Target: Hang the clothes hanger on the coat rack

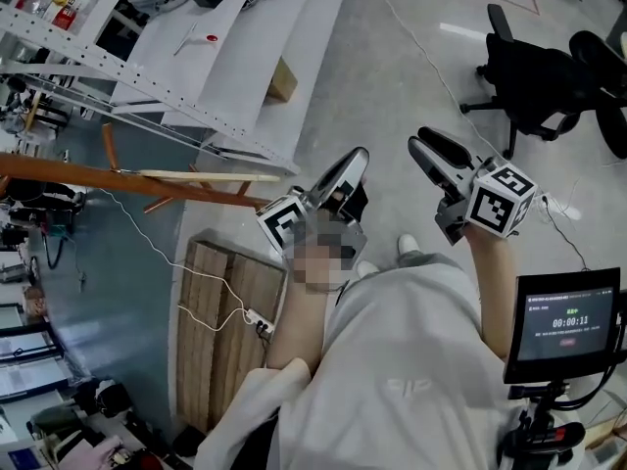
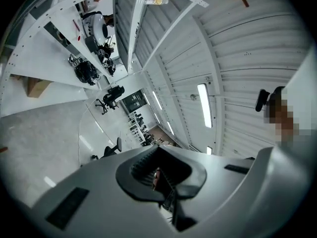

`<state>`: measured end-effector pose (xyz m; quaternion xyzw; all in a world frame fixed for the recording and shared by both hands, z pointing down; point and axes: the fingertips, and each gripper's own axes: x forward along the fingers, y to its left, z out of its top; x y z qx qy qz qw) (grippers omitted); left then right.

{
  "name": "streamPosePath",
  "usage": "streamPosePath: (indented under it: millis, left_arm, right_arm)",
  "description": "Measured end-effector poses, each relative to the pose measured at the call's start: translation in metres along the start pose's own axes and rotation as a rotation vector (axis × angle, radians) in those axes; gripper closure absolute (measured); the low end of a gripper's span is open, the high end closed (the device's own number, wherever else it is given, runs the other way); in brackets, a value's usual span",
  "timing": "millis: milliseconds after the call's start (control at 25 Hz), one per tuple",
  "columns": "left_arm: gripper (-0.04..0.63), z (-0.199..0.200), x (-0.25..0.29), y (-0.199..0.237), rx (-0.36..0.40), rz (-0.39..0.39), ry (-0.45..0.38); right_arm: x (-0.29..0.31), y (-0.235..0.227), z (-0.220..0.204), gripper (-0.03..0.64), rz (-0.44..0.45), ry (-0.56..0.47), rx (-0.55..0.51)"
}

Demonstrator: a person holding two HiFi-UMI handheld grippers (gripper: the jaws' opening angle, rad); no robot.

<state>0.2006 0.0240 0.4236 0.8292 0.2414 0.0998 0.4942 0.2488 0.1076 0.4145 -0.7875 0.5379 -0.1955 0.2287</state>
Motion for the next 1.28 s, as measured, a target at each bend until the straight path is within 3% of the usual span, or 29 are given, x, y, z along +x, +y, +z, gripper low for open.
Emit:
streamPosePath:
  millis: [520,1280]
  left_arm:
    - [0.589,-0.008,0.007,0.004,-0.011,-0.013,0.045]
    - [0.589,0.001,-0.006,0.007,-0.045,0.01,-0.016]
  right_arm:
    - [-0.003,-0.007,-0.004,0.477,-0.027,-0.009,0.016]
    - [0.005,-0.001,-0.012,0.479,0.022,0.014,0.019]
